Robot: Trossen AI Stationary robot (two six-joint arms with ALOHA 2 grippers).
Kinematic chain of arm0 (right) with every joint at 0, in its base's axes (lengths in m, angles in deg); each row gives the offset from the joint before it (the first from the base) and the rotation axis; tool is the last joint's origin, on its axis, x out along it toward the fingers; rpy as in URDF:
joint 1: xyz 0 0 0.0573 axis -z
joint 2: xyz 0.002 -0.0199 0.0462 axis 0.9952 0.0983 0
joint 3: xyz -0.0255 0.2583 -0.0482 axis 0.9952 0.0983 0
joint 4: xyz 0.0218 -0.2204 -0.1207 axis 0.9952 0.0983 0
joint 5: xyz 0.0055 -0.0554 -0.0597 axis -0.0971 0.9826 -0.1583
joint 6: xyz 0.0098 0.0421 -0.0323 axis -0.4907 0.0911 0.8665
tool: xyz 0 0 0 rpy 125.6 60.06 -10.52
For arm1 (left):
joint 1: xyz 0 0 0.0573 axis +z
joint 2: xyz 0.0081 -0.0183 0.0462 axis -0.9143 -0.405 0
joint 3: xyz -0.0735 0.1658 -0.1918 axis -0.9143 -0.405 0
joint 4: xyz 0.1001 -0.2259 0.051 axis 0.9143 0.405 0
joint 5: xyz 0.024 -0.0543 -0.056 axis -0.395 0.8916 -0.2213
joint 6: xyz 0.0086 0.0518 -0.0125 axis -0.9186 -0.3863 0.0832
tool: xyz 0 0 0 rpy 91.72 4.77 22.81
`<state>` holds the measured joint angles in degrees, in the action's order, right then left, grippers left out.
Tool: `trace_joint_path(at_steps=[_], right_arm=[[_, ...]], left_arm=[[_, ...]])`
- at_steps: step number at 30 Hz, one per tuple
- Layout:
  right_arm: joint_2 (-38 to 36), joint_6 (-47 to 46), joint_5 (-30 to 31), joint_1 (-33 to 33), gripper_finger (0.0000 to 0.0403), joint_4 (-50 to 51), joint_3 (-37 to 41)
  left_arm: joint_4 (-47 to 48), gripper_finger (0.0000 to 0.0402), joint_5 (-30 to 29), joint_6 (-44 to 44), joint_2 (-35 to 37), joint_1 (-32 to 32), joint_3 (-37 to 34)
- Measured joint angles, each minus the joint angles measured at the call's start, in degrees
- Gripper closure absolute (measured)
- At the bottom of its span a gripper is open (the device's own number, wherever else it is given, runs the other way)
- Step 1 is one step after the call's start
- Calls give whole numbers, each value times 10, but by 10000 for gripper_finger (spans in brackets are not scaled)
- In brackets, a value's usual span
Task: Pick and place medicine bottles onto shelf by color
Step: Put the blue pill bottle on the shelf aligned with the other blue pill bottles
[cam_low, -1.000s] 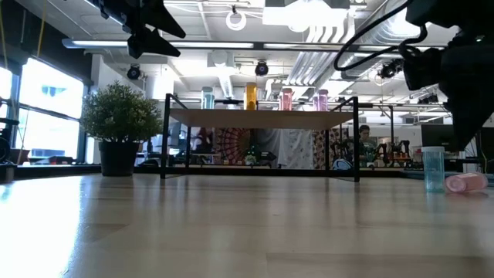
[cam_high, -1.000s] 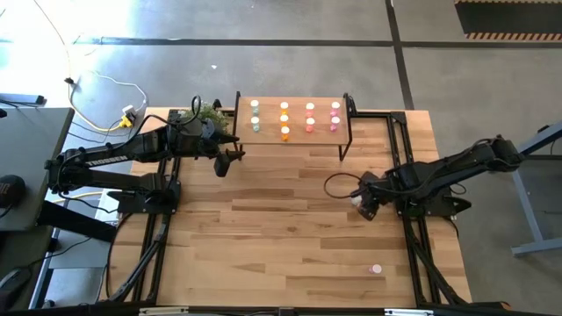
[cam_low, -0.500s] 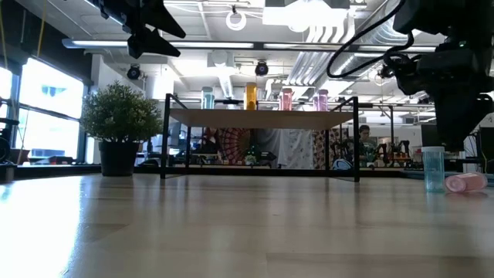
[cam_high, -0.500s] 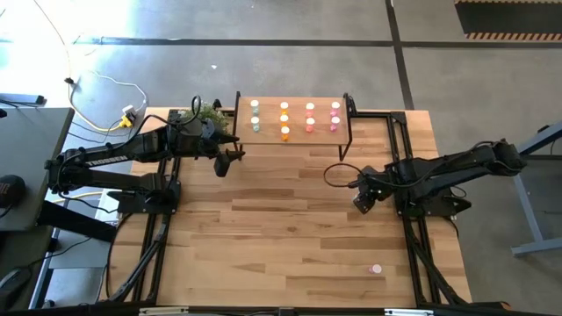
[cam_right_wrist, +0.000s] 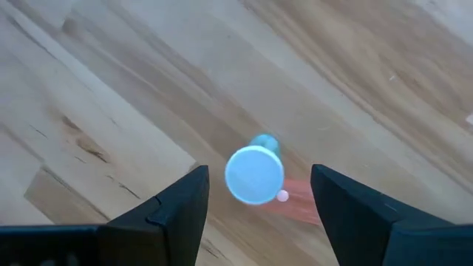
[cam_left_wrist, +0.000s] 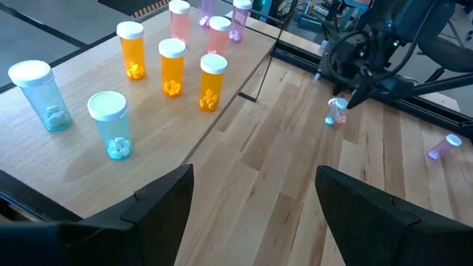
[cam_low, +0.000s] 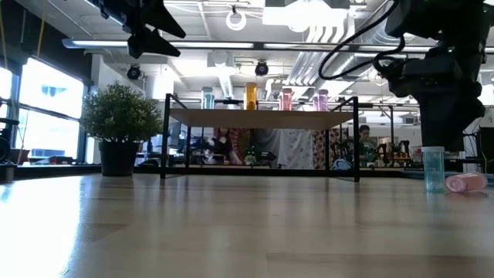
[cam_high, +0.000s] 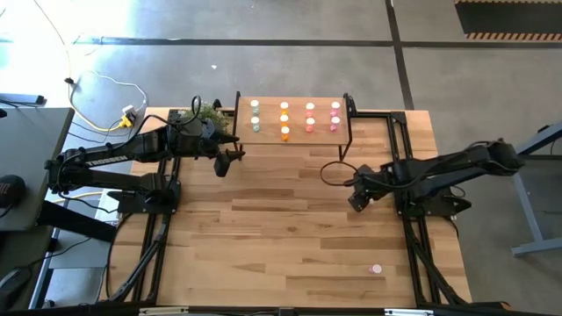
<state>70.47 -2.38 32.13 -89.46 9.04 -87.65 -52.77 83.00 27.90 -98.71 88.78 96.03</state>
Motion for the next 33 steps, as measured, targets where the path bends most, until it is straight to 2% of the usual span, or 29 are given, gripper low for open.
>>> trace_joint_path(at_steps=[11,24,28,33], right_arm=[[62,13,-3,0,181,-29,0],[64,10,1,0,284,-33,0],[64,10,1,0,300,-33,0],[63,-1,1,0,300,-34,0]], left_arm=[[-3,126,0,0,0,0,0],[-3,126,0,0,0,0,0],[-3,126,0,0,0,0,0],[-3,126,0,0,0,0,0]])
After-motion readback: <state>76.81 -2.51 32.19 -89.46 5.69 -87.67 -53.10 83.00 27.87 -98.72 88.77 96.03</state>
